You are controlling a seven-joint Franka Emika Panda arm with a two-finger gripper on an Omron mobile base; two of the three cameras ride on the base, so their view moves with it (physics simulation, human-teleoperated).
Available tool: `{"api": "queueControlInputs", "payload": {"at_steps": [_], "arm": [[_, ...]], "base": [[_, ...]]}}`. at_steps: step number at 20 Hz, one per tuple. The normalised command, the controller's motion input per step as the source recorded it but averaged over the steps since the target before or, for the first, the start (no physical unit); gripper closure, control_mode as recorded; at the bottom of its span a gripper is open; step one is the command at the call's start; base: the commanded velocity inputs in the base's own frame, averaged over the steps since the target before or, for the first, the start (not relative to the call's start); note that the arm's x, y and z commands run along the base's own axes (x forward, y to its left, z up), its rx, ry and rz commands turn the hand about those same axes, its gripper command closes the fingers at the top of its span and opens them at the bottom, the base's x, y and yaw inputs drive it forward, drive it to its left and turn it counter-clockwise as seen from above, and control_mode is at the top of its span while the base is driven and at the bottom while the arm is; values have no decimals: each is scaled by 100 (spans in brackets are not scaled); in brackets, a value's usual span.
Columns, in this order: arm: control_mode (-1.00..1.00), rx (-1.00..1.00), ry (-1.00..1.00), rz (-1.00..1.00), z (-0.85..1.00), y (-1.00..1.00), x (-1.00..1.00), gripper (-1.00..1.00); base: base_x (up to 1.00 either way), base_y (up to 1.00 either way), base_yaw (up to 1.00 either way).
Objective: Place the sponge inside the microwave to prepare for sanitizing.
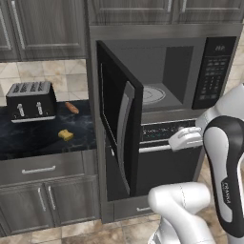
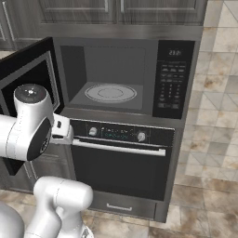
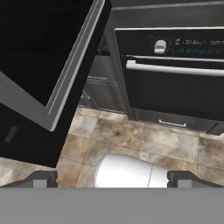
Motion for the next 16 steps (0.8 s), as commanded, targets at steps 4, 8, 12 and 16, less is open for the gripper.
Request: {"api": "queueControlInputs", "payload": {"at_steps": [4, 8, 12, 16], "arm": [[-100, 0, 0, 0, 0, 0, 0, -100], [-100, 0, 0, 0, 0, 0, 0, -100], [-100, 0, 0, 0, 0, 0, 0, -100], [-100, 0, 0, 0, 0, 0, 0, -100]], "base": [[0, 0, 0], [0, 0, 0], [0, 0, 0], [0, 0, 0]]}}
